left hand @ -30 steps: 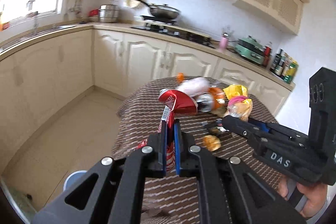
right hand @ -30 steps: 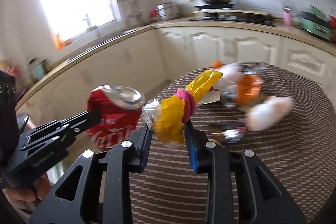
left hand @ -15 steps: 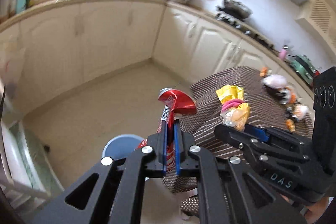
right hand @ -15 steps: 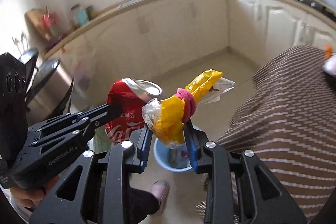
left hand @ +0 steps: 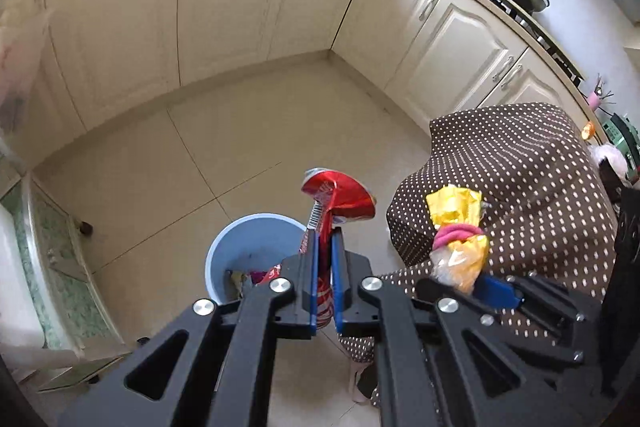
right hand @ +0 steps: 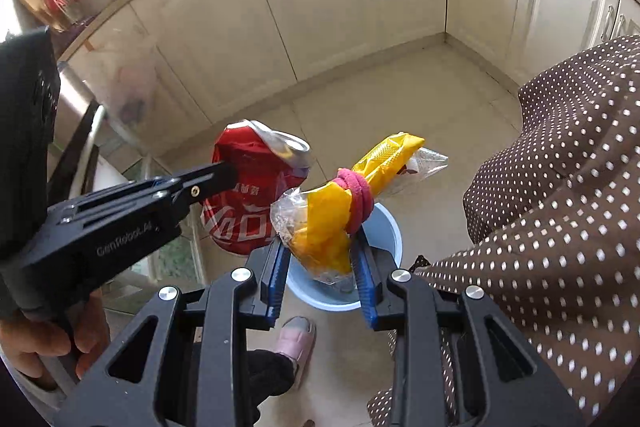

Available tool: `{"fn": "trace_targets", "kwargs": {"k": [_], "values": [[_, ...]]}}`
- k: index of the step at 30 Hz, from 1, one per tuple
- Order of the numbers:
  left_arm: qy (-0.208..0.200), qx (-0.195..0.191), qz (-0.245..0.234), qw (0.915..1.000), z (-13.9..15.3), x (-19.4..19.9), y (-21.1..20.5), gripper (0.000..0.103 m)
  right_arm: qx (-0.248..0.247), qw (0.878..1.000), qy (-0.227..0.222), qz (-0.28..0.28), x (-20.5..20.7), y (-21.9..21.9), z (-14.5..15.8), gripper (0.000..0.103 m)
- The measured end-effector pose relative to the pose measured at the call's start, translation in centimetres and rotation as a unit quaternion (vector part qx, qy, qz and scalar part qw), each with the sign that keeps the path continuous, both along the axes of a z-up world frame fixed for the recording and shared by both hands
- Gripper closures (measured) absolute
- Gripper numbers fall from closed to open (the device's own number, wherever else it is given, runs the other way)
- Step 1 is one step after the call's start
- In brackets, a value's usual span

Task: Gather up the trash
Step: 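Carry the can and bag over the blue bin and open both grippers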

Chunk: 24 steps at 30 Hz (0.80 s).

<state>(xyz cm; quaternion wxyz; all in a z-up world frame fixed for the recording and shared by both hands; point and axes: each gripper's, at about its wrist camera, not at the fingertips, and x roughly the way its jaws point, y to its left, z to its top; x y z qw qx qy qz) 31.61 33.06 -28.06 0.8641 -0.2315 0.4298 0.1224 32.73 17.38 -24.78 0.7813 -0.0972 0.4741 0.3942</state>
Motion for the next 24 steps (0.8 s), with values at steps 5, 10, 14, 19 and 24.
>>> {"fn": "trace_targets", "kwargs": {"k": [5,10,14,19,24], "values": [[0.004,-0.001,0.008,1.0,-0.9,1.3,0.7,0.076,-0.003,1.0,0.003,0.0,1.0,1.6,-0.9,0.075],[0.007,0.004,0.018,0.9998,-0.9,0.4,1.0,0.068,-0.01,1.0,0.012,0.007,0.9,2.1,-2.4,0.074],[0.015,0.009,0.035,0.9992,-1.2,-1.3,1.4,0.068,-0.018,0.999,0.022,0.019,0.3,3.1,-3.5,0.074],[0.017,0.01,0.052,0.9985,-1.2,-3.1,2.2,0.067,-0.026,0.998,0.026,0.041,-0.7,5.1,-4.3,0.074],[0.003,0.012,0.076,0.997,-0.3,-4.0,3.2,0.065,-0.023,0.998,0.013,0.055,-0.6,7.1,-3.8,0.073]]}}
